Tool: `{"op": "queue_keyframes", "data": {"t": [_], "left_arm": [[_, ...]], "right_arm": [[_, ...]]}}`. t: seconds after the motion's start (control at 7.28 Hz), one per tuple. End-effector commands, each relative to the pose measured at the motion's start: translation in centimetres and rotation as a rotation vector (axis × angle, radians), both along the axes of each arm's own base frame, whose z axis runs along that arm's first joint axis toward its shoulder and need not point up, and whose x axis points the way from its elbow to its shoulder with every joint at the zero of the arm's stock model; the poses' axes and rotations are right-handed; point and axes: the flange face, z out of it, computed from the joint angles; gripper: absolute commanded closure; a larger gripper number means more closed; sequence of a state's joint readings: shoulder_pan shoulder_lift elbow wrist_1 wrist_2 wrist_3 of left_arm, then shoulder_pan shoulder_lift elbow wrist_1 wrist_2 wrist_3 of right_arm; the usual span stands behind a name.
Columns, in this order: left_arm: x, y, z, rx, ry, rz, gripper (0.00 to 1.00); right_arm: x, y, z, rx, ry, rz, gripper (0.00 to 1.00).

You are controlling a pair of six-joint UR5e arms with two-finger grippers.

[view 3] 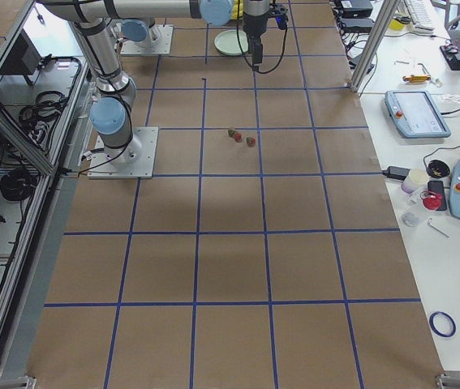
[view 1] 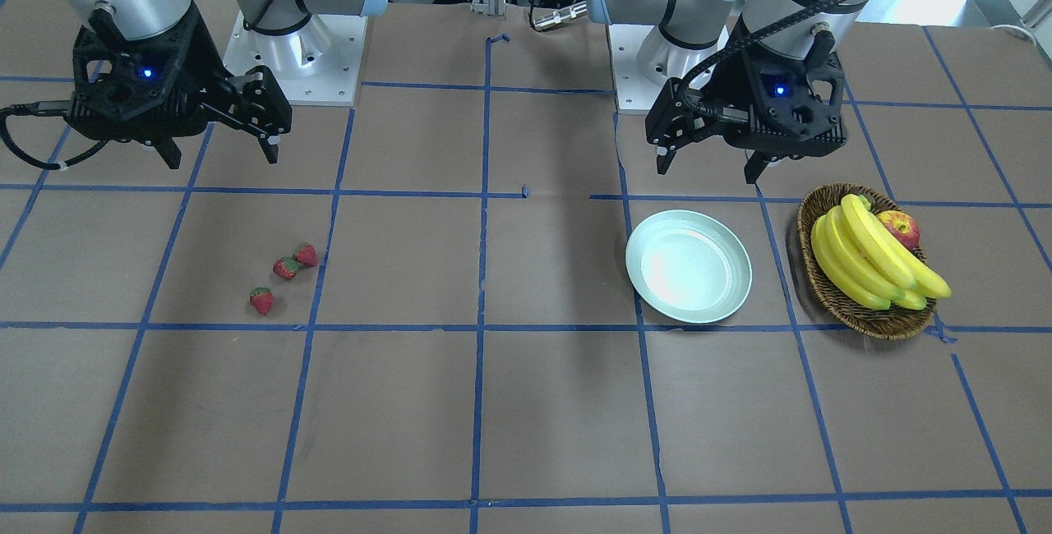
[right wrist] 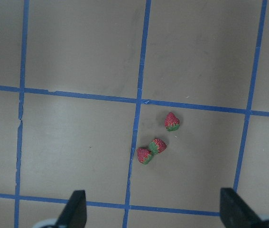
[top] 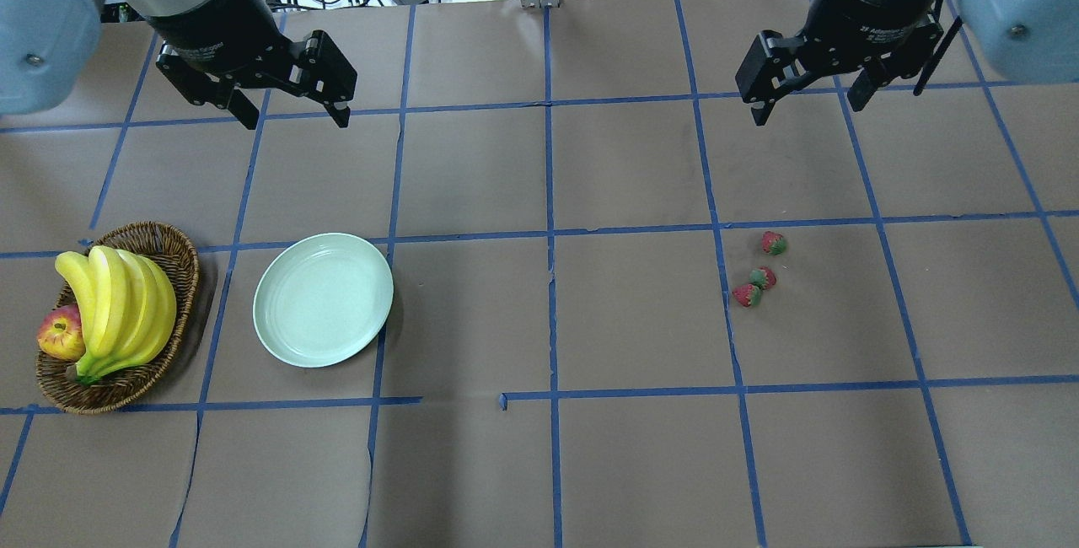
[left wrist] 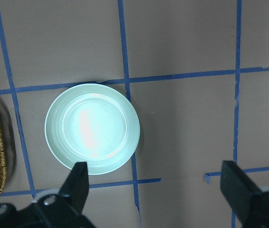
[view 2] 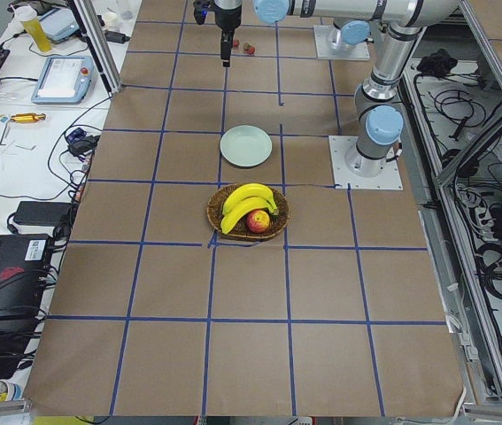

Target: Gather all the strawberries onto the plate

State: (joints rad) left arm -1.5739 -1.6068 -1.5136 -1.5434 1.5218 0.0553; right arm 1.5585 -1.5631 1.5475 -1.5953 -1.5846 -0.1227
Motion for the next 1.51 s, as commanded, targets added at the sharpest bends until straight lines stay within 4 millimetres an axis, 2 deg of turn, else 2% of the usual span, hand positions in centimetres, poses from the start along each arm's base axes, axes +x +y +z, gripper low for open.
{"op": "queue_keyframes", "data": {"t": [0.0, 1.37], "left_arm": [[0.0, -0.34, -0.45, 0.003, 0.0, 0.0, 0.0], [0.07, -0.1, -0.63, -0.008, -0.015, -0.001, 0.0]], "right_arm": [[0.0, -0.05, -0.09, 0.002, 0.0, 0.0, 0.0], [0.02, 0.03, -0.16, 0.003, -0.002, 0.0, 0.0]]}}
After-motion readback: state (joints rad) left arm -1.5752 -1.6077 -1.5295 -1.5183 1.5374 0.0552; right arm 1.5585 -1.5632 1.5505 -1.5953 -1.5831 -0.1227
